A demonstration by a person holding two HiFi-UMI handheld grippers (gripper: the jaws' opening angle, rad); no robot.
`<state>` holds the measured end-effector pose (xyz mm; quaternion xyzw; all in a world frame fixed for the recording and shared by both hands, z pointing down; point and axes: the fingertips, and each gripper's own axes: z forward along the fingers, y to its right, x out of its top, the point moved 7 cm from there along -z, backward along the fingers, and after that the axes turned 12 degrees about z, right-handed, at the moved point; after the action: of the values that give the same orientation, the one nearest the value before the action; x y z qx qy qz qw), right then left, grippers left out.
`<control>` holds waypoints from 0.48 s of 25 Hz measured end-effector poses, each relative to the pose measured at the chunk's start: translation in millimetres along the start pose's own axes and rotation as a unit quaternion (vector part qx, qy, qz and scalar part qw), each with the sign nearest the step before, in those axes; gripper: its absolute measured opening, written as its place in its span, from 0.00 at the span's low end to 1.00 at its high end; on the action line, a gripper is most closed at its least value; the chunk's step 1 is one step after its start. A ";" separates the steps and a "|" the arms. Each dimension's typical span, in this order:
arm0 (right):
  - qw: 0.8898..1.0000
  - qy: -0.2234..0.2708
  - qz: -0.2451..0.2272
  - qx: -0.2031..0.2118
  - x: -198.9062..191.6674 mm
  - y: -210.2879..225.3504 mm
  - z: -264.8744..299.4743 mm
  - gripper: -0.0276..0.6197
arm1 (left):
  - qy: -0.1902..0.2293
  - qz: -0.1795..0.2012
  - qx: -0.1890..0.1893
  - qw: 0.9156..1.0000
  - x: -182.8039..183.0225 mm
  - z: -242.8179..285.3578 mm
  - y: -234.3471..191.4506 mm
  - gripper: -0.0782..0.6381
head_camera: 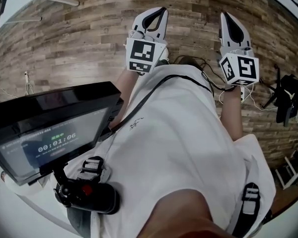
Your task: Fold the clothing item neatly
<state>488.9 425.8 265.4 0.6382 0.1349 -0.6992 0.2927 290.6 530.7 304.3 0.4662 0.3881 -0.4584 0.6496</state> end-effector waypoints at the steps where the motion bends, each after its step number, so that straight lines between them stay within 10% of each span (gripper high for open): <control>1: 1.000 -0.002 -0.003 0.003 0.1 -1.2 -0.1 0.05 | 0.002 0.002 0.001 1.000 1.0 -1.0 1.5 0.11; 12: 0.998 0.005 0.003 0.060 -31.7 -11.0 -98.4 0.05 | 0.000 0.004 0.026 1.000 7.1 -53.5 112.9 0.11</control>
<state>563.0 497.3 279.4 0.6585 0.0918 -0.7019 0.2556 396.6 596.9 311.7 0.4841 0.3741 -0.4657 0.6394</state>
